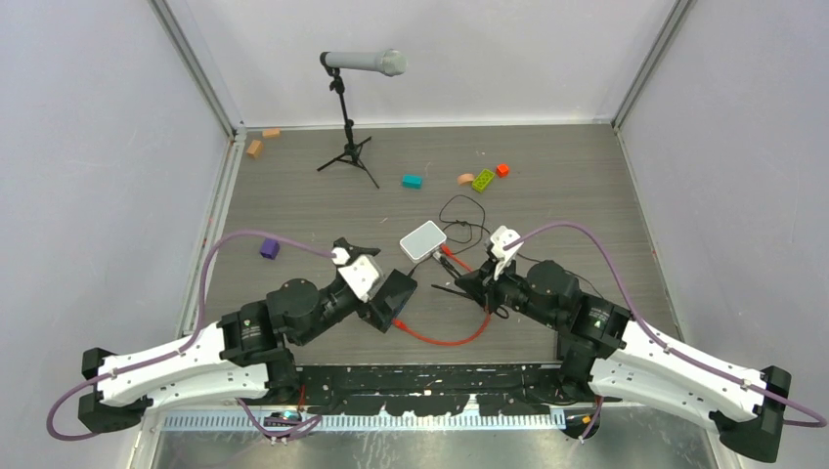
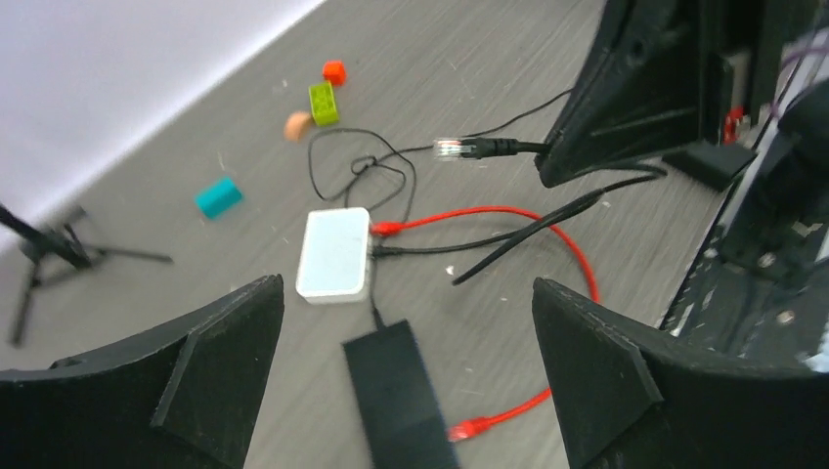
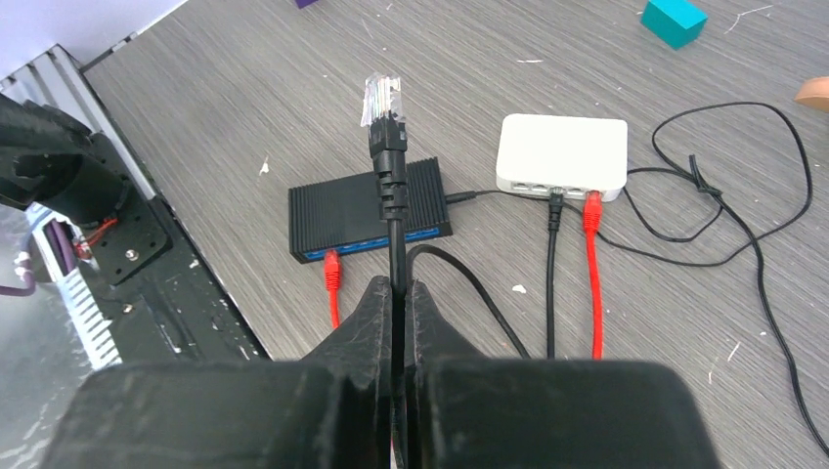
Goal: Insert the plug into the switch port
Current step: Pick up the connector from the center of the board.
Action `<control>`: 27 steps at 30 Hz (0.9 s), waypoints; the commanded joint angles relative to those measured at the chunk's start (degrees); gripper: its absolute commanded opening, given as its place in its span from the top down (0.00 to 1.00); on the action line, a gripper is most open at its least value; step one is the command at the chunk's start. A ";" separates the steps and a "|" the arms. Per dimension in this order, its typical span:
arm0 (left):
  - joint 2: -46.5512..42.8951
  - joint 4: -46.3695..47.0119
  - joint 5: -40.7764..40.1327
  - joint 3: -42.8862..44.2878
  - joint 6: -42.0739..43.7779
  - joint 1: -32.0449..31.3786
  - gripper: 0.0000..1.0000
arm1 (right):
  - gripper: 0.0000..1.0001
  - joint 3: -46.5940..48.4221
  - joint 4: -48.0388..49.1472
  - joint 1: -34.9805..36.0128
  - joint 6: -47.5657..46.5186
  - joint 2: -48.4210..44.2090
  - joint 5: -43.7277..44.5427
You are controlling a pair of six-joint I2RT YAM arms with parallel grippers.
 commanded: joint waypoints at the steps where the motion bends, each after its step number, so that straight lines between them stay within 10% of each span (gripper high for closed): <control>1: -1.26 2.39 -8.29 -1.77 -22.74 -0.19 0.00 | 0.99 -3.09 5.75 -0.14 -2.01 -3.10 2.14; 9: -3.19 -6.17 -7.82 2.13 -34.91 6.97 0.00 | 0.98 -5.81 13.59 -0.09 -3.91 -5.86 -3.94; 14: 3.87 -13.50 9.08 5.23 -41.02 22.77 0.00 | 1.00 -2.42 13.69 0.09 -2.63 -5.53 -4.85; 18: 6.31 -2.70 26.08 -0.30 -45.06 34.96 0.00 | 1.00 -0.82 15.05 2.33 -1.60 -5.63 -7.28; 27: 9.39 24.85 51.51 -6.41 -45.21 35.76 0.15 | 0.99 1.94 18.67 12.86 -2.38 -3.59 -5.83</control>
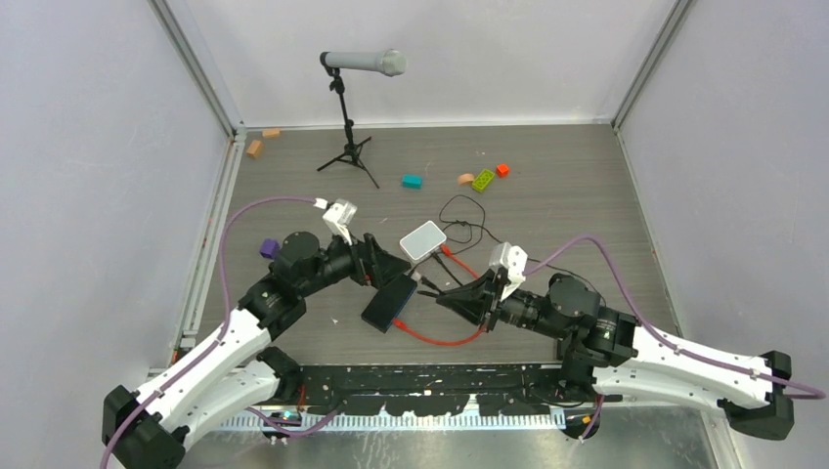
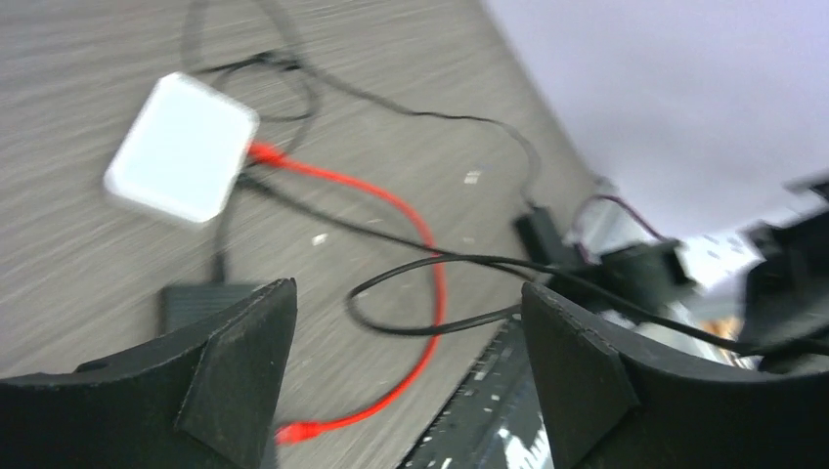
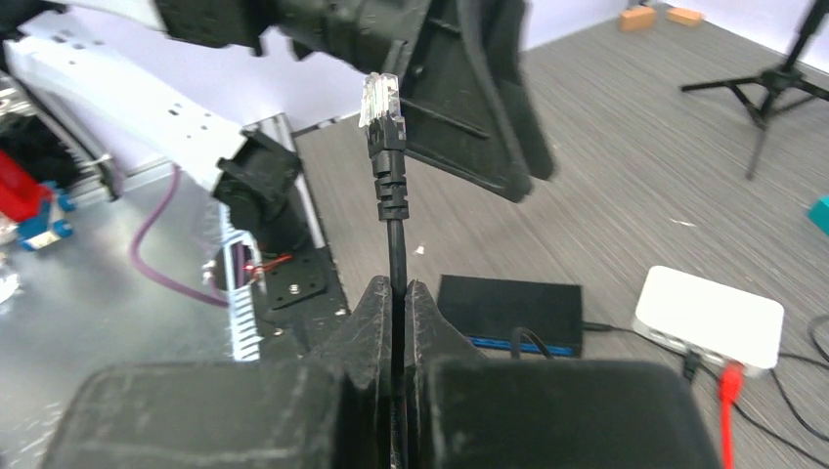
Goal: Insert the plug into the switch port
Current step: Pick up the connector from the center of the board.
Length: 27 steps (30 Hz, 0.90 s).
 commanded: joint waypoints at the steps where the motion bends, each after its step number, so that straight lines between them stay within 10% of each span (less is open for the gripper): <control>1: 2.01 22.37 22.28 -0.74 -1.55 0.23 0.17 | 1.00 4.60 5.68 5.13 -1.07 1.72 -0.03; 27: -4.26 39.77 40.34 -3.75 -4.95 -0.82 0.24 | 1.00 19.97 -8.03 27.95 -21.14 14.85 23.10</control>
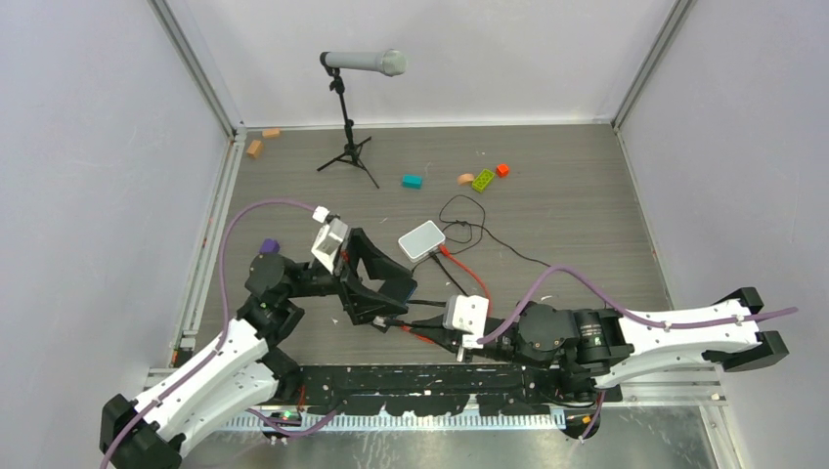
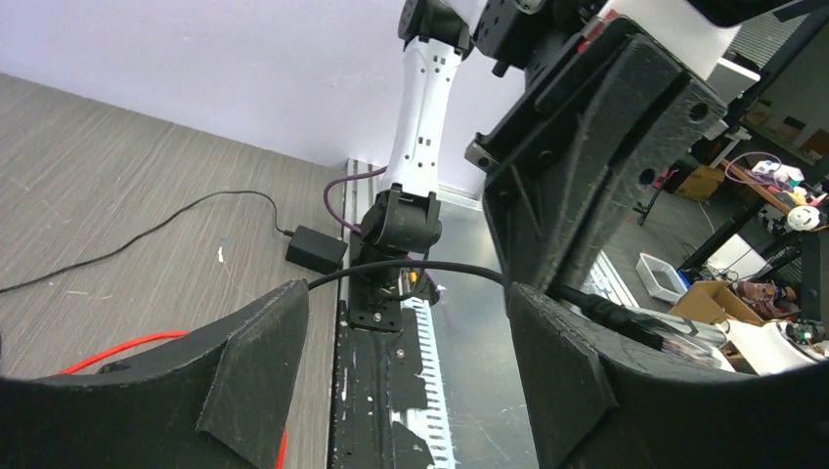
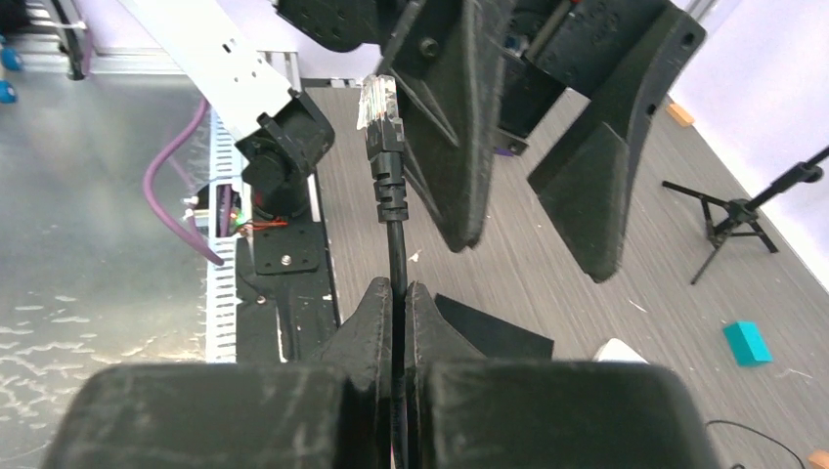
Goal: Insert the plug into the switch port
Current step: Pick up the connector from the center of the board.
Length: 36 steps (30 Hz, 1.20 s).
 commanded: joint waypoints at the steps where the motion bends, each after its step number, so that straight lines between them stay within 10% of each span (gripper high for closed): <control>1: -1.71 2.08 1.39 1.44 -0.51 -0.13 0.24 | 1.00 3.35 -1.06 0.85 -2.26 0.00 4.75; 11: -13.73 -11.92 -12.40 1.06 15.30 -0.13 0.04 | 0.99 3.25 -2.83 1.12 2.02 -5.38 7.03; 17: -21.40 -17.22 -4.52 0.50 31.04 -0.17 0.00 | 1.00 5.08 -8.97 1.11 9.57 -8.67 8.54; 25: -15.52 -39.59 13.68 10.72 54.94 -0.24 0.20 | 1.00 12.52 -13.64 0.86 16.93 0.72 -2.77; 36: -16.87 -40.31 16.91 12.31 60.50 -0.19 0.33 | 1.00 10.91 -10.42 -3.56 23.60 3.50 -10.24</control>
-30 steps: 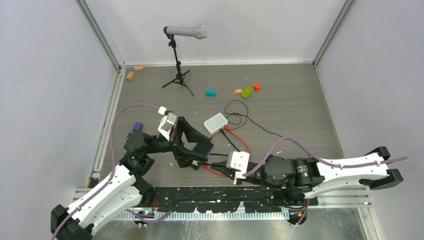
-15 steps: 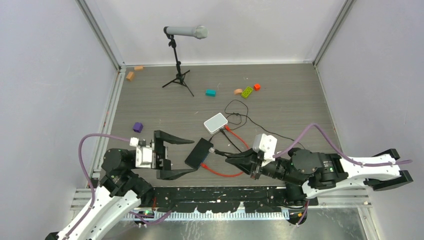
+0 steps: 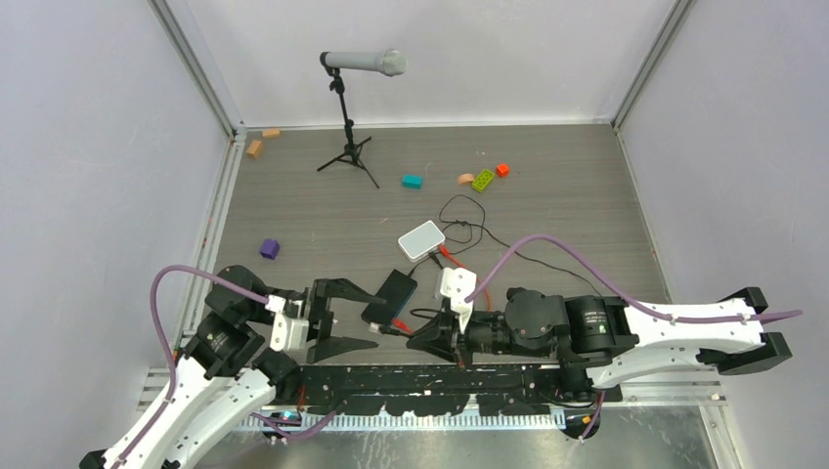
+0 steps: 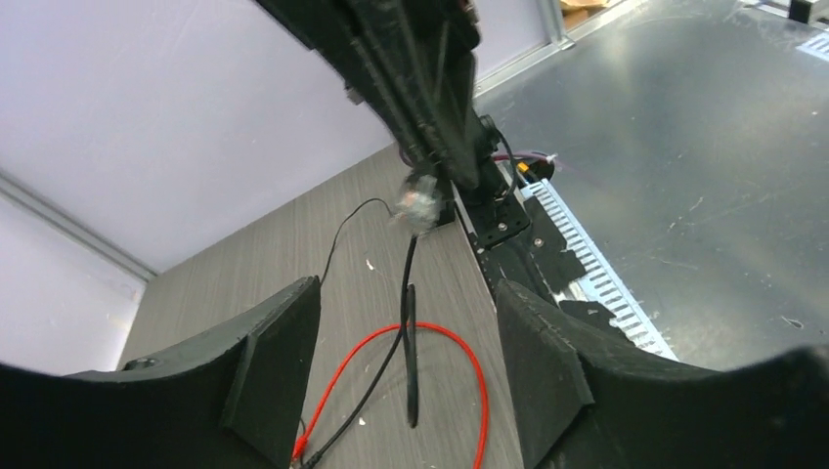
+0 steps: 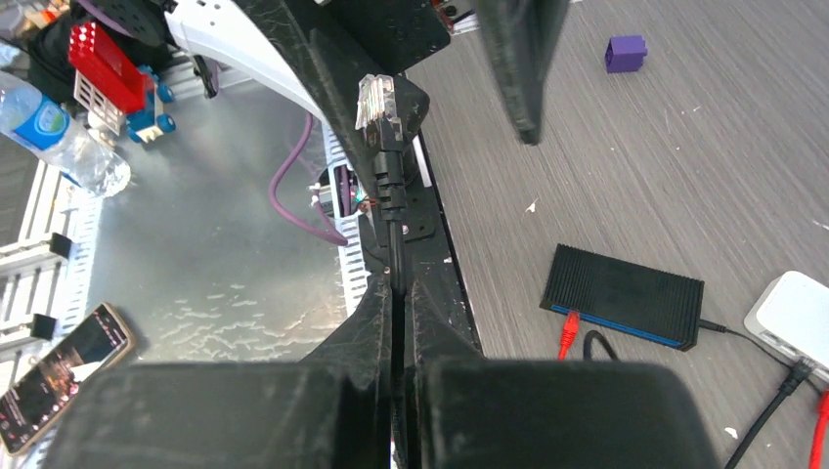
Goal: Insert the plug into the switch port
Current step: Pick up the connector from the center of the board.
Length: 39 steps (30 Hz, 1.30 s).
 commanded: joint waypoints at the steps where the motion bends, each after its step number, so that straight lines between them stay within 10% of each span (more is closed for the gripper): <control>1: -0.38 -1.17 4.39 2.86 2.61 -0.14 0.35 | 1.00 -0.52 4.83 -2.11 4.28 -1.20 -3.88; 39: 1.85 5.30 5.28 4.19 0.37 -0.19 0.60 | 1.00 -3.73 10.06 -9.28 9.40 0.29 -10.95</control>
